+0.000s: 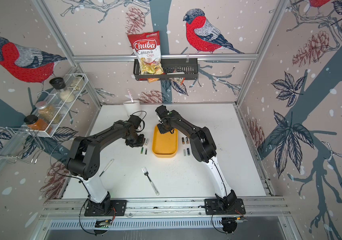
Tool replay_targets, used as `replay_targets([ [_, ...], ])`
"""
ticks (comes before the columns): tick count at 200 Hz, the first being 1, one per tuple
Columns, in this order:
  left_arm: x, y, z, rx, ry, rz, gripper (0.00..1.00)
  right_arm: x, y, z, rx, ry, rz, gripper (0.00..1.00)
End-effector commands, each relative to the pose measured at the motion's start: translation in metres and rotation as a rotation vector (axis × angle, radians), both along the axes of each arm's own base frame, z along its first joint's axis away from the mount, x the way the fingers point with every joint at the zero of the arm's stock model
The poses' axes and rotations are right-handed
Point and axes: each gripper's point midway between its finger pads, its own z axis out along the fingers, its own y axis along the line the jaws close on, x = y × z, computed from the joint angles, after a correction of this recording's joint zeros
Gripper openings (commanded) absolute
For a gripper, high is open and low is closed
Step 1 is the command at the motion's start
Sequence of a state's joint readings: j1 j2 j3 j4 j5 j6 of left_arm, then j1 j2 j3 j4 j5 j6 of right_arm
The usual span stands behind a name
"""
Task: Take the batteries out of the storage box
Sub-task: Pick up the battery from the storage box.
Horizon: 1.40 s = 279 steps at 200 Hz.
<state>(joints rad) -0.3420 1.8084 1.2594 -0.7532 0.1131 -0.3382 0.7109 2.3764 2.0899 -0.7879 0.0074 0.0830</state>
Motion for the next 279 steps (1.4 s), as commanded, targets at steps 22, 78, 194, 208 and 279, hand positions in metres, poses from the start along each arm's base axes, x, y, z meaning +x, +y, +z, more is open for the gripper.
replay_targets([
  [22,-0.002,-0.002,-0.001,-0.008,0.015,-0.015,0.29,-0.001,0.012,-0.008,0.010,0.002,0.052,0.32],
  [78,-0.004,0.000,-0.002,-0.004,0.021,-0.017,0.28,0.005,0.014,-0.014,0.003,-0.020,0.066,0.32],
  [194,-0.005,0.001,-0.002,0.002,0.027,-0.020,0.28,0.004,0.014,-0.026,-0.001,-0.020,0.092,0.34],
  [208,-0.005,0.000,-0.003,0.000,0.027,-0.021,0.28,0.002,0.013,-0.028,-0.007,-0.015,0.093,0.35],
  [279,-0.004,0.000,-0.001,0.000,0.024,-0.020,0.28,-0.003,0.010,-0.032,-0.018,-0.005,0.093,0.32],
])
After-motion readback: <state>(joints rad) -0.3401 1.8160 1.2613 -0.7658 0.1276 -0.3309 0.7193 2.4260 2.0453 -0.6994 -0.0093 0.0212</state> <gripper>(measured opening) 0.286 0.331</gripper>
